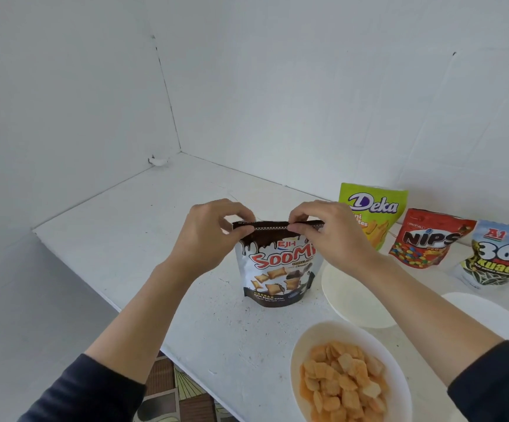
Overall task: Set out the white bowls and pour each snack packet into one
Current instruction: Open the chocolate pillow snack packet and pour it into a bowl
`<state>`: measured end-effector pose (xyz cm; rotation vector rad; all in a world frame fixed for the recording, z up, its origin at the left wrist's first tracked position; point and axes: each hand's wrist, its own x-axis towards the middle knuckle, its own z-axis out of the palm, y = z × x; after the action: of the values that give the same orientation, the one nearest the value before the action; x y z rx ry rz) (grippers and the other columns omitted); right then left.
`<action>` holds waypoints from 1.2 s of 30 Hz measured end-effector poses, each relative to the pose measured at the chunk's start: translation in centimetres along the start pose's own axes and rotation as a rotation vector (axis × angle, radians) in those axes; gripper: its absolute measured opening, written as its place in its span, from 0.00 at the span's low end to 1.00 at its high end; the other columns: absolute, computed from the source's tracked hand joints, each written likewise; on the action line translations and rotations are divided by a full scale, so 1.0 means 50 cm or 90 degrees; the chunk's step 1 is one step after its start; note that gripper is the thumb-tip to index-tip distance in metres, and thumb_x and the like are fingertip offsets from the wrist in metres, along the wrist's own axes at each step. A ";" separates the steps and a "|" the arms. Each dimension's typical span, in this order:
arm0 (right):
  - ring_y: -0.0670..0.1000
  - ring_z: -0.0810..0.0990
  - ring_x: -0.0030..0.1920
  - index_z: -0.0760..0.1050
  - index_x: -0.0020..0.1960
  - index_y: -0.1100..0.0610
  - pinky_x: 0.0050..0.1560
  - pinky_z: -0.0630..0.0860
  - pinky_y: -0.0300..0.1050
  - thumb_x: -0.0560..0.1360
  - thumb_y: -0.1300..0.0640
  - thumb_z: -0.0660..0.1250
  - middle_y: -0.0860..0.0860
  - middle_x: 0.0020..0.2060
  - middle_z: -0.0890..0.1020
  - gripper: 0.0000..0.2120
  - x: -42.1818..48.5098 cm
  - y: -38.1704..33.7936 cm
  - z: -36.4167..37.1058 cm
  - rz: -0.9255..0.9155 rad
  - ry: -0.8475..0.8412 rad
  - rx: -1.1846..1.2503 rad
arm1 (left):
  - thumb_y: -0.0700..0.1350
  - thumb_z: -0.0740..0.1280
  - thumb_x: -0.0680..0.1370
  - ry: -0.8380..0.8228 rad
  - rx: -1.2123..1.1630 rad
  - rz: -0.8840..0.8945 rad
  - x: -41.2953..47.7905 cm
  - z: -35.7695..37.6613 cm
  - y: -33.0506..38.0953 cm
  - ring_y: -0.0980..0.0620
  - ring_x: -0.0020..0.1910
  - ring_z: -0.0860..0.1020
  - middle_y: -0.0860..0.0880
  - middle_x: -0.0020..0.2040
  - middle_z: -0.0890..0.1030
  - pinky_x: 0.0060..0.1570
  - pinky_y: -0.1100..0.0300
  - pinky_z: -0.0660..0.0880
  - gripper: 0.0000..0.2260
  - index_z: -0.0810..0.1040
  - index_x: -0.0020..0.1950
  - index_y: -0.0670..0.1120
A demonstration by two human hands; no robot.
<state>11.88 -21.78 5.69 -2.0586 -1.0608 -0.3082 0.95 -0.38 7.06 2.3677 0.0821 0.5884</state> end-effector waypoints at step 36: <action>0.44 0.82 0.44 0.84 0.47 0.56 0.48 0.76 0.38 0.74 0.62 0.75 0.44 0.41 0.84 0.04 0.012 -0.008 -0.003 0.034 -0.027 0.019 | 0.41 0.76 0.74 -0.071 0.066 0.083 0.053 0.035 0.010 0.54 0.42 0.80 0.54 0.44 0.81 0.45 0.53 0.81 0.09 0.80 0.41 0.53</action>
<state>11.99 -21.40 6.33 -2.0718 -1.0278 -0.2214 4.05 -1.26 7.24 2.5165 -0.0938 0.5232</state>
